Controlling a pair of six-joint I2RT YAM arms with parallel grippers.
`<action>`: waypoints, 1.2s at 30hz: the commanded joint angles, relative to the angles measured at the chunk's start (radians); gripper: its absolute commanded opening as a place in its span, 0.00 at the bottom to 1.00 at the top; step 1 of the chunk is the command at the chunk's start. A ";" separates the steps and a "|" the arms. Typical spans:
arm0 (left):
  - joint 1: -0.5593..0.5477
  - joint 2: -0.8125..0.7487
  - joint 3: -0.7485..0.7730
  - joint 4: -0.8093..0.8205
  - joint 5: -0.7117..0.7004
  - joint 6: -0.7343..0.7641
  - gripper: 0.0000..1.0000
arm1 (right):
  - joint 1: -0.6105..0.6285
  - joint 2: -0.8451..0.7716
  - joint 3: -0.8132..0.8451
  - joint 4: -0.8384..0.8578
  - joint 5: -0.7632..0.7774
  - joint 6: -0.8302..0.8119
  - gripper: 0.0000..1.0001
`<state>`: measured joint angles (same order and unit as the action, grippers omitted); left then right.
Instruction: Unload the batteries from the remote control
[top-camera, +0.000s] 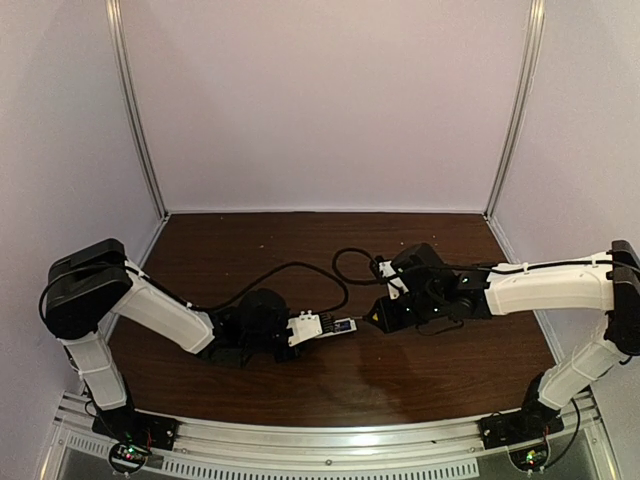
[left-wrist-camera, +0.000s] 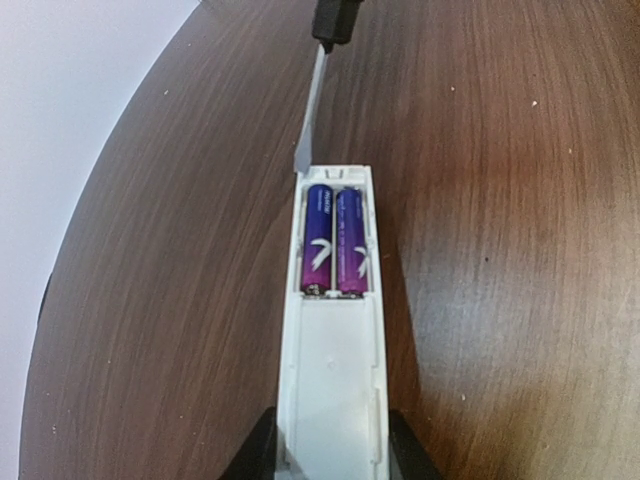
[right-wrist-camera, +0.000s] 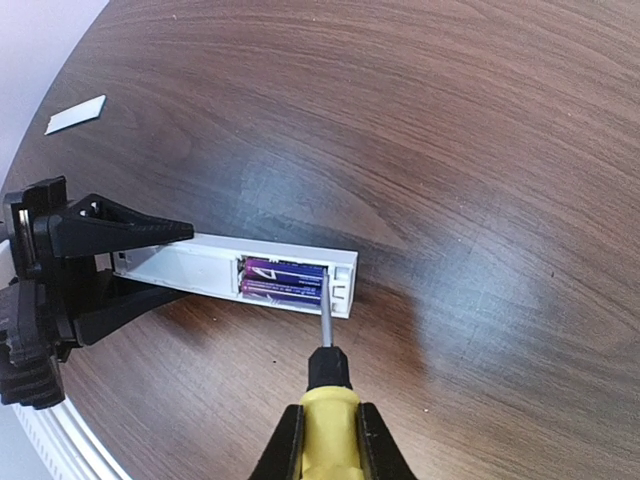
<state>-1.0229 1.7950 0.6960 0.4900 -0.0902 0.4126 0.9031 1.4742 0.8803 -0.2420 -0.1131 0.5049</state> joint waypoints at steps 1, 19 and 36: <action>-0.006 0.012 0.028 0.010 0.007 -0.014 0.00 | 0.006 0.008 0.026 -0.003 0.044 0.005 0.00; -0.006 0.012 0.033 -0.001 0.001 -0.013 0.00 | 0.012 0.036 0.016 0.006 0.039 0.009 0.00; -0.005 0.012 0.039 -0.008 0.001 -0.011 0.00 | 0.024 0.054 0.013 0.015 0.044 0.006 0.00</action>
<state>-1.0229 1.7950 0.7097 0.4671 -0.0948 0.4057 0.9150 1.5040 0.8803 -0.2279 -0.0875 0.5049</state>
